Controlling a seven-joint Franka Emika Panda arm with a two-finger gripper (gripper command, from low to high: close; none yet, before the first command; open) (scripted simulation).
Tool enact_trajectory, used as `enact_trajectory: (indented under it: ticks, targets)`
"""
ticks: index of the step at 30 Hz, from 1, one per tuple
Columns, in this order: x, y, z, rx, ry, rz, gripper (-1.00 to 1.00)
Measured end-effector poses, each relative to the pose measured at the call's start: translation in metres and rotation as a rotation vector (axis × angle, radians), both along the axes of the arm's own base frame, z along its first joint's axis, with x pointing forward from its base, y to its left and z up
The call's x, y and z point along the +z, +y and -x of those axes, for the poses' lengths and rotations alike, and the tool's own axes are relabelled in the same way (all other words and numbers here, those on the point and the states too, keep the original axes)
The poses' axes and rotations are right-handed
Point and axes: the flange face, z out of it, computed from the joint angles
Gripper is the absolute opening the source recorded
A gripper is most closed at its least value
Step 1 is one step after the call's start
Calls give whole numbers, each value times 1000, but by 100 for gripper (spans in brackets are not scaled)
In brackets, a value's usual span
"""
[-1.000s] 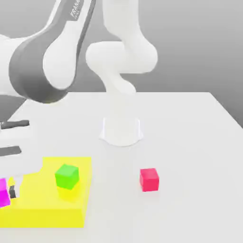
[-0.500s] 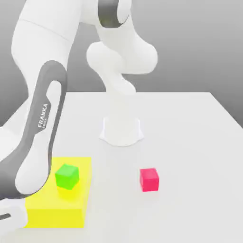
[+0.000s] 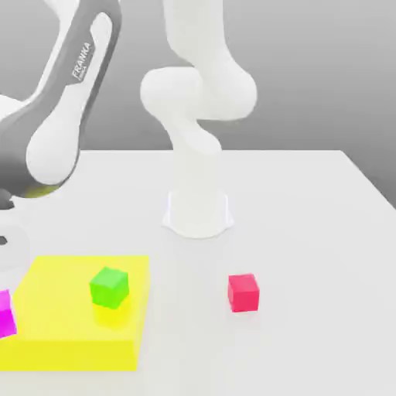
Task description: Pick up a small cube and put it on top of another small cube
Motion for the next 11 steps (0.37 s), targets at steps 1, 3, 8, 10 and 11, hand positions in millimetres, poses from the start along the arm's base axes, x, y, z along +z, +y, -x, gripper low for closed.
enact_trajectory:
  ticks: [1, 3, 8, 10, 11]
  targets:
    - [6, 0, 8, 20, 0, -8, -100]
    - [14, 2, 24, 61, -1, -28, -100]
    - [-39, 2, 31, 81, -2, -37, 100]
    - [-39, 2, 31, 81, -2, -38, 100]
    - [-39, 2, 31, 81, -2, -38, 100]
